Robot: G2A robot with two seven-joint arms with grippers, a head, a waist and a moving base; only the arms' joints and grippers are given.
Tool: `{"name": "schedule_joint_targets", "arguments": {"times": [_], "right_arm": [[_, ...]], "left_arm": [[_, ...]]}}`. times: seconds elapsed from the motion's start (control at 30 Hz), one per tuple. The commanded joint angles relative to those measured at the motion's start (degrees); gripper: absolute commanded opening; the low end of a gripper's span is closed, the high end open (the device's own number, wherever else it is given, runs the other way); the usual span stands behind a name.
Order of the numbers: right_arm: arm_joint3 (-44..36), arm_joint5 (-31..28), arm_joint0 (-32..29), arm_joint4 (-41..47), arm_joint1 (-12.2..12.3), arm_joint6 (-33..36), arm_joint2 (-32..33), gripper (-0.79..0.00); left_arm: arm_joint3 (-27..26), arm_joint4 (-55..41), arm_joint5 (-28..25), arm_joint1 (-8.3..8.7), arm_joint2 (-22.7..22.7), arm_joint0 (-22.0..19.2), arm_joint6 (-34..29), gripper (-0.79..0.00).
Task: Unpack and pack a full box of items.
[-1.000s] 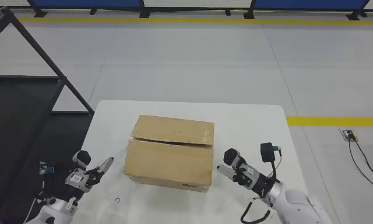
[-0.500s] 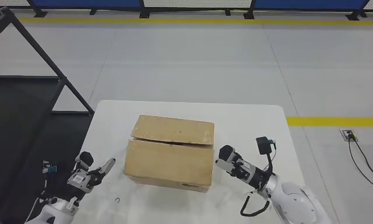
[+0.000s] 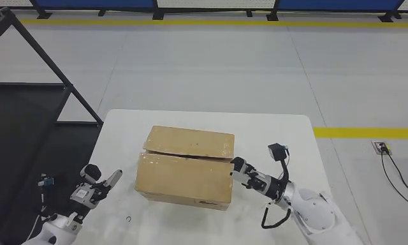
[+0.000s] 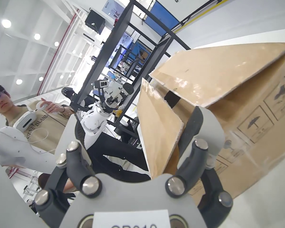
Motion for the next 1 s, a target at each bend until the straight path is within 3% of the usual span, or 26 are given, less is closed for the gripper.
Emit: {"name": "schedule_joint_targets", "arguments": {"times": [0.0,0.3,0.47,0.97], "right_arm": [[-0.8,-2.4,-0.6,2.1,0.2,1.9,0.5,0.000],[-7.6,-12.9,-6.1,12.2,2.2,15.3,3.6,0.000],[-12.2,-12.4,-8.7,9.7,3.6,17.9,4.0,0.000],[-10.2,-12.3,-9.1,1.0,7.1,18.0,-2.5,0.000]], "left_arm": [[-0.1,-0.1,0.1,0.01,0.1,0.1,-0.1,0.000],[-1.0,0.1,0.8,-0.01,1.1,-0.2,0.0,0.000],[-1.0,-0.1,-0.9,0.19,1.7,-1.1,-1.9,0.000],[2.4,3.0,-17.6,1.64,1.7,0.4,-9.4,0.000]]}}
